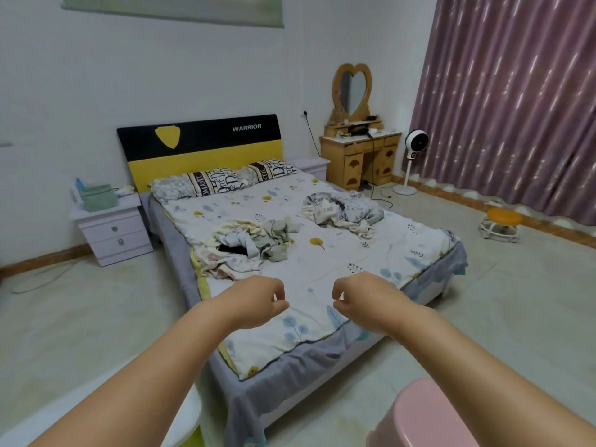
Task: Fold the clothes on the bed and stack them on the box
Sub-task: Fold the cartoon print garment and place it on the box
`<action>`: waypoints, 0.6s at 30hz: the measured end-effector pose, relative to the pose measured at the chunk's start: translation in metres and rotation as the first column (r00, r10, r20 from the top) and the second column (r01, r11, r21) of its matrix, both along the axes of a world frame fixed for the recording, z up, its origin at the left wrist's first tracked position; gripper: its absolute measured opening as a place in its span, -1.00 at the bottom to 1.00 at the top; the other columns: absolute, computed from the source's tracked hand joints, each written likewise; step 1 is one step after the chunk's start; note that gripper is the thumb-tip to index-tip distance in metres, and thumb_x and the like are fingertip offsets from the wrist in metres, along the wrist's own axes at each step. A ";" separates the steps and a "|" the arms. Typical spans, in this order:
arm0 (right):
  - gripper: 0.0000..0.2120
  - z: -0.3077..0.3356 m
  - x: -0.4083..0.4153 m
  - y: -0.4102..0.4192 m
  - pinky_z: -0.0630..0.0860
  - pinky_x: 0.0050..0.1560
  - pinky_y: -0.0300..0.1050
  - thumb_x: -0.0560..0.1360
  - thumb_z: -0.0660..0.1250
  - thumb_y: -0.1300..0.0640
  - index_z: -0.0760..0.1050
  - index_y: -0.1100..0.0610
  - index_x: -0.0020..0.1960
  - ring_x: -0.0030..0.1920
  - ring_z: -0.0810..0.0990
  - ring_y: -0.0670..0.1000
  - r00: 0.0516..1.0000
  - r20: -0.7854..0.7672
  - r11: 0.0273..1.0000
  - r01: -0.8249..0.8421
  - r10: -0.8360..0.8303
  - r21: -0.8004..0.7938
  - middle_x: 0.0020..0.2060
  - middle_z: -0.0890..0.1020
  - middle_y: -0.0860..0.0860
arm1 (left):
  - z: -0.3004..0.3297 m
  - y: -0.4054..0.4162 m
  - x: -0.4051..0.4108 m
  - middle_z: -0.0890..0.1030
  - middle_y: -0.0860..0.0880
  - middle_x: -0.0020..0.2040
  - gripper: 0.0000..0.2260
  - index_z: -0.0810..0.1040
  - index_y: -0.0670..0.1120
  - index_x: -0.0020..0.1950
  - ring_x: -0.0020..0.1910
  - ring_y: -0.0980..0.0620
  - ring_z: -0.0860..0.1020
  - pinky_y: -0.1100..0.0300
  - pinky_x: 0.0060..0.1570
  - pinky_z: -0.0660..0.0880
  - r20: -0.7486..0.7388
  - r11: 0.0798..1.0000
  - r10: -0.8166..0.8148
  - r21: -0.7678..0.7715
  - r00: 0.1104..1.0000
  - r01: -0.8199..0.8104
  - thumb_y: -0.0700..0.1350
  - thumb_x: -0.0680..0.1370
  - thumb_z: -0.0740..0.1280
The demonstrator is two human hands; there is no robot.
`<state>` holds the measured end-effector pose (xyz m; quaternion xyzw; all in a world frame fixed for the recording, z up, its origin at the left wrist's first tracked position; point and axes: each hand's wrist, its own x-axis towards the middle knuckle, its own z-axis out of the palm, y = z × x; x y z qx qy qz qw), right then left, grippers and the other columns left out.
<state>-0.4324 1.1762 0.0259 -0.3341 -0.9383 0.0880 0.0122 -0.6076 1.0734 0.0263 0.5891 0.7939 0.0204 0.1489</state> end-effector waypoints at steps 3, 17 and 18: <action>-0.72 -0.006 -0.016 0.029 0.43 -0.03 -0.12 0.59 0.14 0.04 0.48 0.07 0.23 0.12 0.51 0.09 1.000 0.017 1.000 -0.010 0.011 -0.020 0.14 0.56 0.06 | 0.002 0.029 -0.020 0.59 -0.02 0.09 -0.76 0.48 -0.03 0.17 0.01 0.00 0.56 0.10 0.01 0.51 0.007 1.000 0.017 0.007 1.000 -0.017 0.05 0.60 0.18; -0.72 -0.018 -0.111 0.198 0.43 0.08 -0.09 0.59 0.15 0.04 0.46 0.06 0.25 0.16 0.49 0.09 0.996 0.043 0.997 0.075 -0.074 -0.017 0.16 0.55 0.06 | -0.020 0.195 -0.130 0.58 0.02 0.13 -0.71 0.42 -0.03 0.28 0.00 0.06 0.50 0.20 0.01 0.43 0.054 1.000 -0.015 0.007 0.998 0.015 0.04 0.60 0.20; -0.72 -0.017 -0.117 0.210 0.44 0.08 -0.08 0.59 0.15 0.04 0.46 0.06 0.25 0.16 0.49 0.09 0.996 0.039 0.996 0.083 -0.082 -0.015 0.16 0.55 0.06 | -0.023 0.207 -0.137 0.58 0.02 0.13 -0.71 0.42 -0.02 0.28 -0.02 0.06 0.49 0.19 0.02 0.44 0.053 1.000 -0.024 -0.003 0.998 0.024 0.04 0.59 0.20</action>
